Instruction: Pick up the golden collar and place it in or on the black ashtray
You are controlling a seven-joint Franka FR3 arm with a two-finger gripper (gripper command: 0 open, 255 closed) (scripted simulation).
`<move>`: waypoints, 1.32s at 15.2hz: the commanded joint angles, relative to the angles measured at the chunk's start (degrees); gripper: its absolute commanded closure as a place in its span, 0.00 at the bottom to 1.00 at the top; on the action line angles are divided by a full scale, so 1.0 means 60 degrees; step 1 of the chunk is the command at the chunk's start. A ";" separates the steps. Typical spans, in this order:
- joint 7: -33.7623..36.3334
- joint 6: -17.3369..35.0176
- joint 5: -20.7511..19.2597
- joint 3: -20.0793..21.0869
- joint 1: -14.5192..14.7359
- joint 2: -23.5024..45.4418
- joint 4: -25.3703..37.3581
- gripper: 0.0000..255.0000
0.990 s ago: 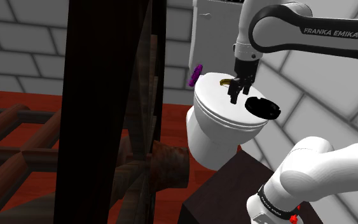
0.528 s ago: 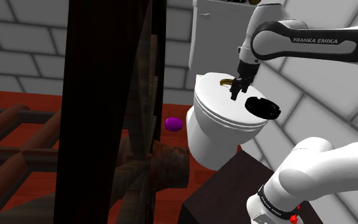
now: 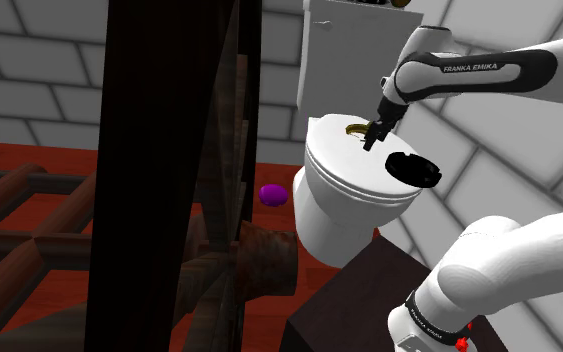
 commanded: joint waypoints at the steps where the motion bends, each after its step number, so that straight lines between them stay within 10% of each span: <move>1: -0.0519 0.0733 0.0153 -0.0537 0.0098 0.0531 0.0166 0.00; 8: -0.2943 0.2615 0.1817 -0.2619 0.0922 0.2595 0.1267 0.00; 14: -0.6298 0.3179 0.5480 -0.4526 0.1915 0.5145 0.2914 0.00; 16: -0.7598 0.2917 0.7145 -0.4781 0.1777 0.6250 0.3666 0.00; 20: -0.8003 0.3046 0.7769 -0.4544 0.1541 0.6739 0.3755 0.00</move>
